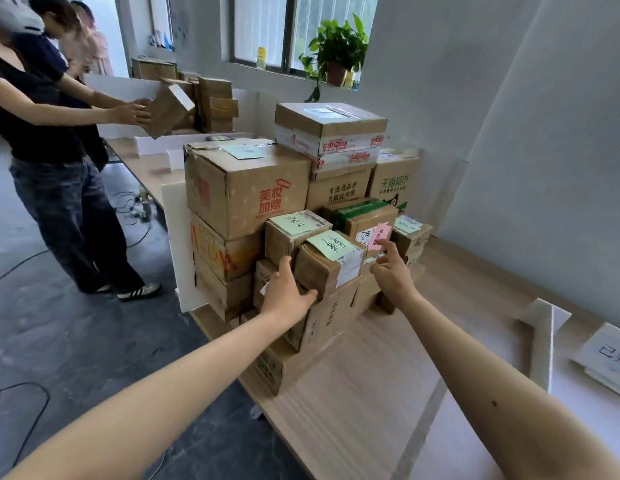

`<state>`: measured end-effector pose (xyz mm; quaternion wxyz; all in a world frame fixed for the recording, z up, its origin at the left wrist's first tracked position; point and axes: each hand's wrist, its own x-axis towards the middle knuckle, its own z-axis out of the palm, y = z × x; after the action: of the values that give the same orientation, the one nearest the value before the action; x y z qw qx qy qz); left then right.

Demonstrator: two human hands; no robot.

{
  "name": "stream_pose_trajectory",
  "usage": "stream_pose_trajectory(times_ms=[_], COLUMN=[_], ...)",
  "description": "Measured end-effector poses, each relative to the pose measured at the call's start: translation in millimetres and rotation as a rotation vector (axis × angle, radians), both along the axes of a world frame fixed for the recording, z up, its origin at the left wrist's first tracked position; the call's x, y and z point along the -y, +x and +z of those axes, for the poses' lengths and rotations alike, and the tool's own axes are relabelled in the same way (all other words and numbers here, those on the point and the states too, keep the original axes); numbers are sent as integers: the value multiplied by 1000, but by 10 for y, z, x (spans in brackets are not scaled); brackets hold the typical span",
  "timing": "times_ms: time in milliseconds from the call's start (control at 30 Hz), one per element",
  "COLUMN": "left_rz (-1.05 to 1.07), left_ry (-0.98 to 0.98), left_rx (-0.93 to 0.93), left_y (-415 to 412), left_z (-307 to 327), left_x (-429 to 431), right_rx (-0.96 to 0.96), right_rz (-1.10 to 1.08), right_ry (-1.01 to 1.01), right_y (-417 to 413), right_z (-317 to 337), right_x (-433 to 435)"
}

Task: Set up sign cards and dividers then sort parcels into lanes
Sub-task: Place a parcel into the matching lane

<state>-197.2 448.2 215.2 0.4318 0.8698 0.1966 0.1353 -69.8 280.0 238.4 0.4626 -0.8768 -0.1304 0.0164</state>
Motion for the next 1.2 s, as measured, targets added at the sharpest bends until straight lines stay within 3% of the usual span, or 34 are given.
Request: stream_pose_trajectory(times_ms=[500,833,1000,1200], left_rz=[-9,-82,-53,-52], left_ry=[-124,-152,-129,-190], left_rx=[20,250,360,377], left_y=[410,346,470,687], left_z=[-48,-67,-70,-1], left_x=[228,500,611,740], right_rx=[-186,-299,-246,-102], right_rz=[274,318,243,123], right_ry=[54,501,658,667], right_y=[434,398,392,201], right_z=[12,41,86,125], right_x=[-155,309,617,820])
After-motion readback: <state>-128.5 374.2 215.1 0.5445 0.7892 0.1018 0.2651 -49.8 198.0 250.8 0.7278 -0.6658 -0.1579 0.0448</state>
